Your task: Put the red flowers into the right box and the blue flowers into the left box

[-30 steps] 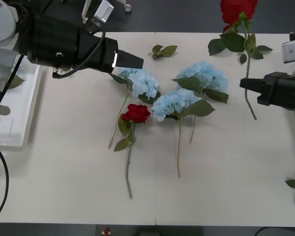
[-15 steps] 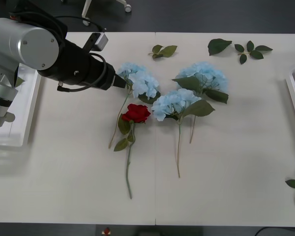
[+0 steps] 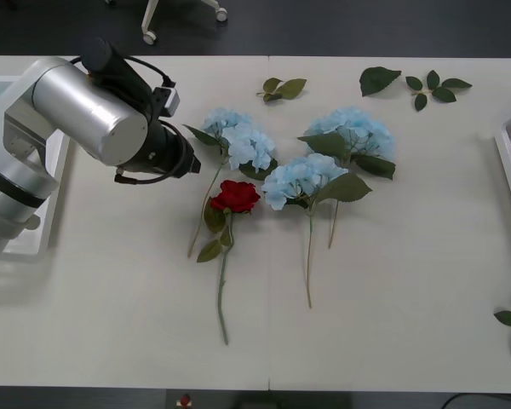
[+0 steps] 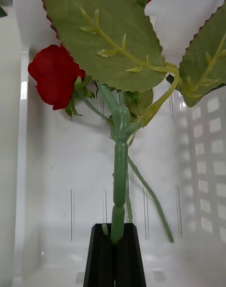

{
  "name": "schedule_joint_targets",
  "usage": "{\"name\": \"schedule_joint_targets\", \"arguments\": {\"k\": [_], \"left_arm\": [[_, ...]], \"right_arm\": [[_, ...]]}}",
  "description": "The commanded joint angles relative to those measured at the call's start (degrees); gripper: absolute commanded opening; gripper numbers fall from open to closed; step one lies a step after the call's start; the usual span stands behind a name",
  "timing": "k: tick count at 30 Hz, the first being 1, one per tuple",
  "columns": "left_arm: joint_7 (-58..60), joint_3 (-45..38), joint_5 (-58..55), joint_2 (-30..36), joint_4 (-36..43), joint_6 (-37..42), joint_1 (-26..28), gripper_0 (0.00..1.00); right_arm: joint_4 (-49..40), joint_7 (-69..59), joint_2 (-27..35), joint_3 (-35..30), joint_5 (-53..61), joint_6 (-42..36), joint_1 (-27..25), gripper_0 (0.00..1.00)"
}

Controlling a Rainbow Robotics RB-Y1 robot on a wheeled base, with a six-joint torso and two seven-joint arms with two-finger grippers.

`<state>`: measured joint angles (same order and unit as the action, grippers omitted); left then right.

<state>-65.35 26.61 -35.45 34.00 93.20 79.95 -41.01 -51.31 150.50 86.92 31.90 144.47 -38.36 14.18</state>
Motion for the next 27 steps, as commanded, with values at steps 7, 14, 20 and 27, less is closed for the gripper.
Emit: {"name": "schedule_joint_targets", "arguments": {"k": [7, 14, 20, 27], "left_arm": [[3.5, 4.0, 1.8, -1.8, -4.5, 0.4, -5.6, 1.0], [1.9, 4.1, 2.7, -5.5, -12.4, 0.6, -8.6, 1.0], [1.3, 7.2, 3.2, -6.2, -15.1, 0.2, -10.1, 1.0], [1.5, 10.6, 3.3, -6.3, -16.0, -0.9, -10.7, 1.0]], "right_arm": [[5.2, -0.2, -4.8, 0.1, -11.1, 9.4, 2.9, 0.0], [6.9, -0.3, -6.9, 0.1, -16.6, 14.1, 3.1, 0.0], [6.9, -0.6, -8.1, 0.1, -17.0, 16.7, 3.3, 0.0], [6.9, -0.4, -9.1, 0.1, -17.0, 18.5, 4.2, 0.0]]}}
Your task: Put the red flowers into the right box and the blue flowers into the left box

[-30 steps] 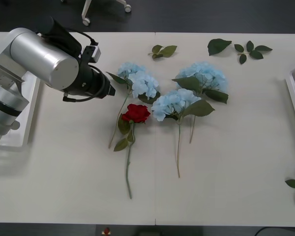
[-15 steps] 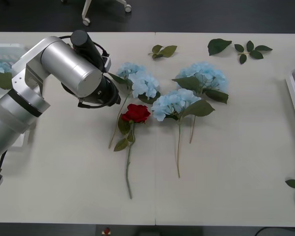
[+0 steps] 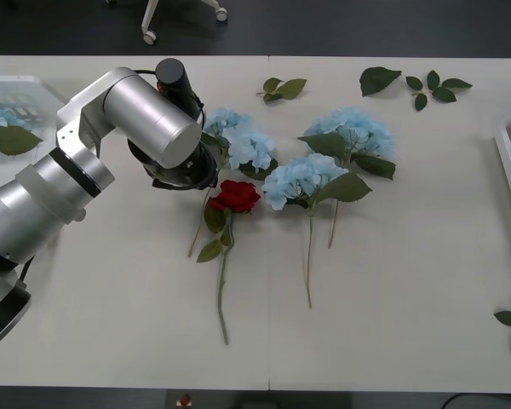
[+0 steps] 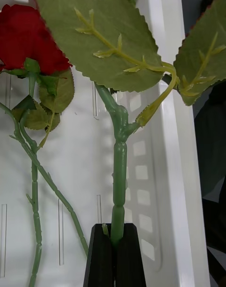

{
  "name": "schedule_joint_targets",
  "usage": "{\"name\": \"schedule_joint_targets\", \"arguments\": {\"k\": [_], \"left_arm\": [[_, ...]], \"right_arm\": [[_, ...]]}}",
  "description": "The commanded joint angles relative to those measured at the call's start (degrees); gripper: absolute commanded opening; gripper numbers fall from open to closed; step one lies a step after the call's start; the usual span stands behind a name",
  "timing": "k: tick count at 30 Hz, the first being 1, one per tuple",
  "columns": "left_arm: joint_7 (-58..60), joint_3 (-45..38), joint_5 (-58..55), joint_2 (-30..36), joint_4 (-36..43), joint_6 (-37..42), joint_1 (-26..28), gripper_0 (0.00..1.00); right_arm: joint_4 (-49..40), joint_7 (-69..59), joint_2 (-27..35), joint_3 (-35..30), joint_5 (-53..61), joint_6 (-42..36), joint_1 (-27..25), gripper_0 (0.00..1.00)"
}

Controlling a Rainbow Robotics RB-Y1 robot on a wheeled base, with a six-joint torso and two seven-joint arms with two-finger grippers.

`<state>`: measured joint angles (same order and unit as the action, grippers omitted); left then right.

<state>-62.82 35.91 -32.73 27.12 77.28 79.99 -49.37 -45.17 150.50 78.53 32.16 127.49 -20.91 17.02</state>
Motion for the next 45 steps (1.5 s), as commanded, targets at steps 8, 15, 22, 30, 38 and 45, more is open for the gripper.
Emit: {"name": "schedule_joint_targets", "arguments": {"k": [8, 15, 22, 30, 38, 45], "left_arm": [[-1.4, 3.7, 0.9, -1.7, -5.5, -3.3, -4.1, 1.0], [-2.0, 3.7, 1.4, -4.2, -9.9, -5.7, -5.0, 1.0], [-2.0, 6.8, 2.1, -5.1, -11.7, -9.5, -5.6, 1.0], [-2.3, 7.5, 2.1, -5.7, -12.5, -10.5, -5.7, 1.0], [-2.4, 7.8, 2.2, -6.3, -13.1, -10.6, -5.7, 0.51], [-2.6, 7.8, 2.2, -6.3, -13.1, -10.6, -5.7, 0.0]], "right_arm": [[1.1, 0.0, -2.8, -0.2, -1.5, 2.6, 3.0, 0.6], [0.8, 0.9, -4.3, -0.2, -2.3, 2.3, 4.3, 0.84], [0.3, 0.4, -4.1, -0.2, 1.0, -7.7, 8.6, 0.86], [-4.6, -15.6, -3.9, -0.2, -2.8, -12.7, 13.1, 0.86], [-15.8, -49.0, -3.6, -0.2, -24.4, -16.3, 17.5, 0.86], [-24.6, -73.7, -4.8, -0.2, -41.8, -27.2, 23.7, 0.86]]}}
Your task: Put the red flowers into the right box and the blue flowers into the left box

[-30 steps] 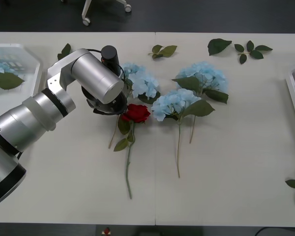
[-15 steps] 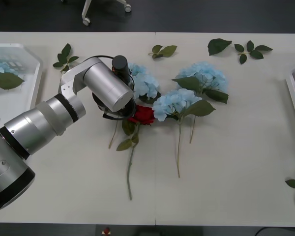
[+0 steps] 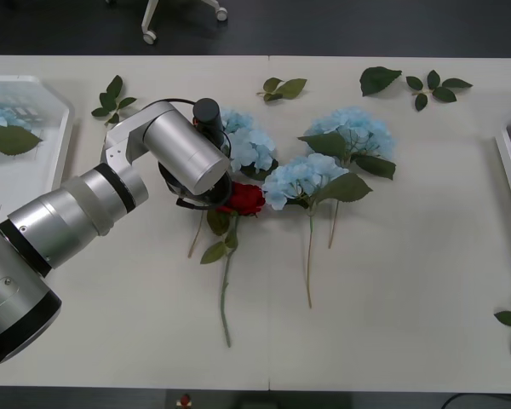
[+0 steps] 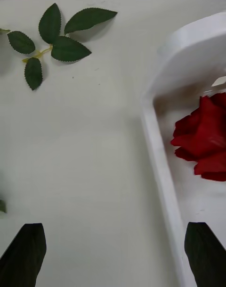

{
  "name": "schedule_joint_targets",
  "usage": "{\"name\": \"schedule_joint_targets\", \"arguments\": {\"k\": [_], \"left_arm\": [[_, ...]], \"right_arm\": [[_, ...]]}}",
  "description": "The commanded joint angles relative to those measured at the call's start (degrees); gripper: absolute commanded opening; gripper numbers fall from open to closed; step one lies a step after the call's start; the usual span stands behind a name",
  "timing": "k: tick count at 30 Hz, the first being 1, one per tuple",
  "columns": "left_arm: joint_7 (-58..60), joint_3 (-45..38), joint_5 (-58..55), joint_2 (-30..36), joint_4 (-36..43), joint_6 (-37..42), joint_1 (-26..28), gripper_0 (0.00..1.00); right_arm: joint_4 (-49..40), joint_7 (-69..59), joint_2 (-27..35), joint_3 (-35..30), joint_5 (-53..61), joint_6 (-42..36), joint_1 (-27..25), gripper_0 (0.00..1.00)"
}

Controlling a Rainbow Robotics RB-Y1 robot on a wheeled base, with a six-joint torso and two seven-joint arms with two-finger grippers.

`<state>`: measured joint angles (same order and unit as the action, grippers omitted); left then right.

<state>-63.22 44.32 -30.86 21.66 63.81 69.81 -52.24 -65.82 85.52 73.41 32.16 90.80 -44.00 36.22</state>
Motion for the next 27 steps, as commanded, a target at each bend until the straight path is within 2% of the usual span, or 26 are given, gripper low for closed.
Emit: {"name": "schedule_joint_targets", "arguments": {"k": [1, 8, 17, 20, 27], "left_arm": [[-2.2, -0.6, 0.4, -0.8, 0.3, -0.4, -2.8, 0.0], [-2.8, -0.6, 1.5, -0.5, 1.3, -1.1, -3.0, 0.0], [-3.5, -1.9, -0.3, 6.0, 11.9, 0.1, -2.5, 0.0], [-4.3, -4.8, -2.5, 8.6, 17.0, 2.6, -1.2, 0.0], [-9.9, -18.7, -4.8, 13.2, 31.0, 12.1, 5.0, 0.0]], "right_arm": [[-4.8, -11.2, -0.1, -0.2, -6.8, -5.9, 5.2, 0.86], [-7.9, -24.0, -6.0, -0.2, -17.9, -17.4, 10.4, 0.86], [-10.4, -35.9, -18.4, -0.2, -35.1, -27.3, 14.5, 0.86], [-10.5, -36.9, -22.2, -0.2, -37.6, -27.4, 14.7, 0.86], [-10.5, -36.2, -28.1, 0.0, -39.7, -27.3, 15.0, 0.86]]}}
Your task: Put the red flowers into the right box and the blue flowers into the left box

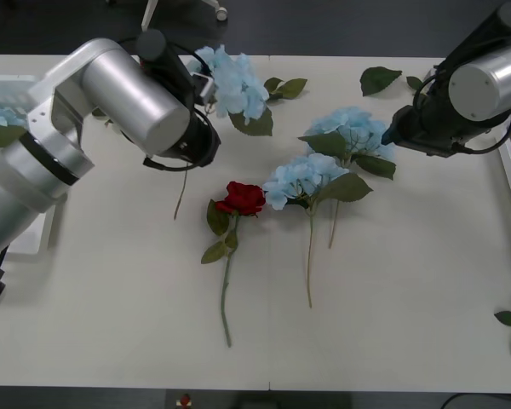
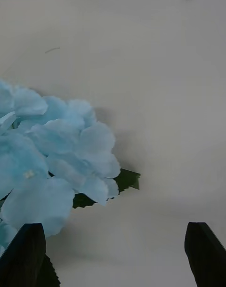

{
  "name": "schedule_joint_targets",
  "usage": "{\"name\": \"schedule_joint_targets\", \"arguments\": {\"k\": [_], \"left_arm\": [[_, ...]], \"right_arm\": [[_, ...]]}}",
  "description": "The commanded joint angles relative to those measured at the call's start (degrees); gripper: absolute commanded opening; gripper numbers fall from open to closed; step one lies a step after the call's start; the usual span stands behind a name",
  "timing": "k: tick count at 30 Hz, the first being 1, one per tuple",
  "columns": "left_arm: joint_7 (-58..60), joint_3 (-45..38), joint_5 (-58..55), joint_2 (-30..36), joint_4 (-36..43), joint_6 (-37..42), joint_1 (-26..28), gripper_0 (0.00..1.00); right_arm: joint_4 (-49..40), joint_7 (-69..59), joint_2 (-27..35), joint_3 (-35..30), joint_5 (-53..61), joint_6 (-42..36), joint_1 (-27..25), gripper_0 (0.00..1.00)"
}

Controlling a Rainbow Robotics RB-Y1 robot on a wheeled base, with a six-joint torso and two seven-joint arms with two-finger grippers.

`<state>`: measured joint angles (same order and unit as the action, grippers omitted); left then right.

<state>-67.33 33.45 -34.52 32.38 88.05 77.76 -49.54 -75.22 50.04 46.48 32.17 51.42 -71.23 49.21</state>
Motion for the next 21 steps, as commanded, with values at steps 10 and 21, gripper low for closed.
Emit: {"name": "schedule_joint_targets", "arguments": {"k": [10, 21], "left_arm": [[-19.7, -30.2, -8.5, 6.6, 9.2, 22.1, 4.5, 0.0], [-33.9, -40.6, -13.8, 17.5, -6.3, 23.5, 2.8, 0.0]], "right_arm": [[1.7, 0.6, -5.0, 6.8, -0.6, 7.3, 2.1, 0.86], [8.2, 2.2, -8.5, 8.4, 0.3, 13.4, 2.1, 0.86]]}}
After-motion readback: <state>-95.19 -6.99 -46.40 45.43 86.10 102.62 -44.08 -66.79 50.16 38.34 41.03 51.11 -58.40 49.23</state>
